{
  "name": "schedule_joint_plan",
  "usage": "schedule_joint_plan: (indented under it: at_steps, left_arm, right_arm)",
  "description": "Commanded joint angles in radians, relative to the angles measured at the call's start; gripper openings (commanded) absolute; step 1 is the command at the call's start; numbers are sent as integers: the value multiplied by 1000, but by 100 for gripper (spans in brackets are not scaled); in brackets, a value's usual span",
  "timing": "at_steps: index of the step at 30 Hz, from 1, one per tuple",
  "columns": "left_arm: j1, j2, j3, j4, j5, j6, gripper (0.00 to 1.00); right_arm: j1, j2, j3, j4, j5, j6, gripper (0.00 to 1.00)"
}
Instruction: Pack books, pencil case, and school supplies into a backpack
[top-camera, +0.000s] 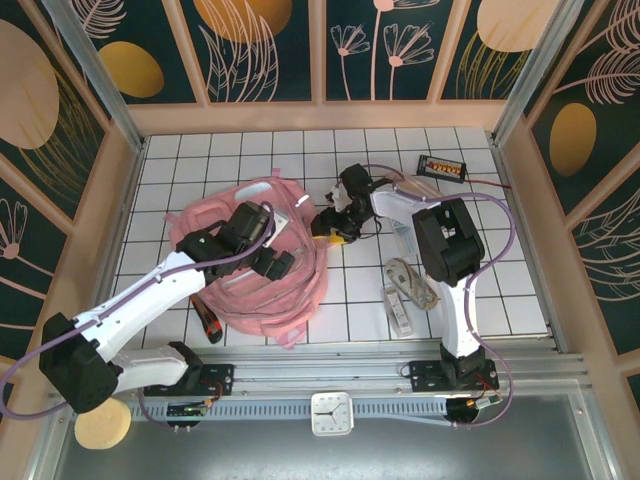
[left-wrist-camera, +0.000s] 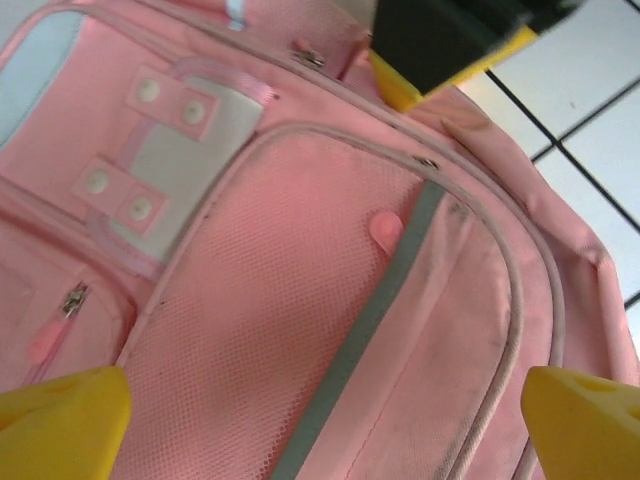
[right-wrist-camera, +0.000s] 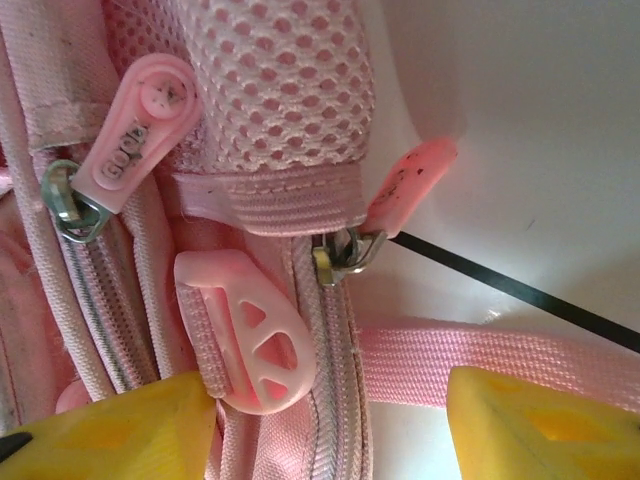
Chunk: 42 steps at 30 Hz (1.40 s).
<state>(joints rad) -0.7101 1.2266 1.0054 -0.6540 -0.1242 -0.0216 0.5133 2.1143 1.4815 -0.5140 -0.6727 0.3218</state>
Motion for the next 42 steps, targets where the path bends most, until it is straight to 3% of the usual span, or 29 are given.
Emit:
schedule_joint_plan:
  at_steps: [1,14,20,22,25,26,28,31,35,38,42]
  left_arm:
    - [-18,37,-3,-41,87,130,99]
    - [-61,181,-78,26,86,201,96]
    - [-61,237,-95,65,-43,219,85]
    - [-61,255,-89,74,-54,219,75]
    - [-61,282,-71,70,-44,219,46]
    - [-61,286,-65,67,-42,219,34]
    - [-61,285,-46,45,-53,216,0]
    - [-60,227,-39,17,-69,232,0]
    - [-55,86,10,-3,-47,305,0]
    - [-54,-32,20,8,33,413,0]
    - [-44,-99,29,-11,42,498,0]
  right_arm:
    - [-5,-24,-8,45,-47,29,62]
    - [-35,-22,-9,32,-40,14,60]
    - [-37,-33,-15,38,-35,13,58]
    - [-39,-36,-19,36,-27,11,58]
    - [-44,-46,-25,36,-23,7,56]
    - [-46,-49,-26,35,-23,6,55]
    - [-51,-59,-29,34,-20,-7,55]
    - [-53,-101,-27,29,33,-76,56]
    - [-69,-158,-20,63,76,-187,70]
    - [-71,-230,-58,182,45,-303,73]
    - [-58,-308,-123,310,-37,-582,81]
